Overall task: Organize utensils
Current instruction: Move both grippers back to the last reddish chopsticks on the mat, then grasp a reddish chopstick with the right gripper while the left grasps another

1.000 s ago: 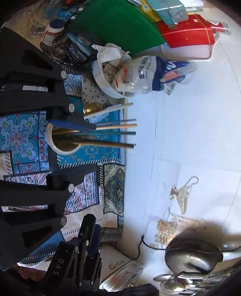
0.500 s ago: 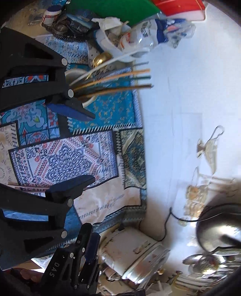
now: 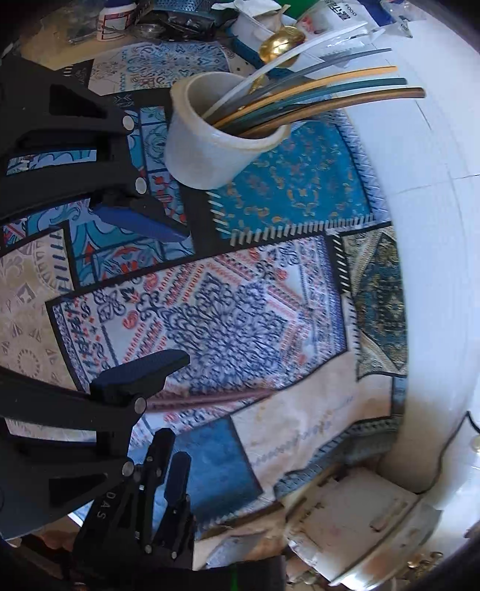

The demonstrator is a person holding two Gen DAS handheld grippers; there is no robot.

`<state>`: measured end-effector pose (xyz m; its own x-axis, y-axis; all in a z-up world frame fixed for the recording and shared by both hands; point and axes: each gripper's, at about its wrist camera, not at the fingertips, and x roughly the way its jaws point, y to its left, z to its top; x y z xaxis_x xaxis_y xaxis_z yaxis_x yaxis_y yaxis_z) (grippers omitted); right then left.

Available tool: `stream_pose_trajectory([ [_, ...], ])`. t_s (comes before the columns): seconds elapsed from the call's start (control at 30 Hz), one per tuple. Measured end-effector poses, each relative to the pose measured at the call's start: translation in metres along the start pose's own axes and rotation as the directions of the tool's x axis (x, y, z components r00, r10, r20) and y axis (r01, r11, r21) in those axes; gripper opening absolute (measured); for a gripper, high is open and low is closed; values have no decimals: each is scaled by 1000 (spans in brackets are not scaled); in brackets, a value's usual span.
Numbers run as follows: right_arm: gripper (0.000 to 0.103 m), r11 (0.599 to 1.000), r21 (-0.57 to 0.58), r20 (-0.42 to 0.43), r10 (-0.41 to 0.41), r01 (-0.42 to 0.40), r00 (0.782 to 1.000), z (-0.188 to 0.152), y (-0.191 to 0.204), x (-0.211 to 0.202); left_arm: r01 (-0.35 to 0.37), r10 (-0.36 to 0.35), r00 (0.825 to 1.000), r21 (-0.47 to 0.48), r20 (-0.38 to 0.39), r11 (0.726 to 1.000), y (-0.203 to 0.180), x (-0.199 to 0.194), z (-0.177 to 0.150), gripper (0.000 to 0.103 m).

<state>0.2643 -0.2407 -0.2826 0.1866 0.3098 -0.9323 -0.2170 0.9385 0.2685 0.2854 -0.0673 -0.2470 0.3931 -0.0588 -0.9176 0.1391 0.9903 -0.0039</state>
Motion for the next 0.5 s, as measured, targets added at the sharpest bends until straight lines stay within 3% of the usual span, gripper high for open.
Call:
stream_pose_trajectory([
  [0.2,31,1000,-3,-60,15,-15,998,-2,1,23,-14,15,999,30,-39,999,0,9,-17,60],
  [0.37,29,999,-54,-48,-6,4,999,-4,8,29,-6,7,999,24,-53,1000,-2,14,-19,60],
  [0.5,10,995,-93,-32,-28,25,999,-5,9,29,2,0,998,21,-70,1000,-4,20,-19,60],
])
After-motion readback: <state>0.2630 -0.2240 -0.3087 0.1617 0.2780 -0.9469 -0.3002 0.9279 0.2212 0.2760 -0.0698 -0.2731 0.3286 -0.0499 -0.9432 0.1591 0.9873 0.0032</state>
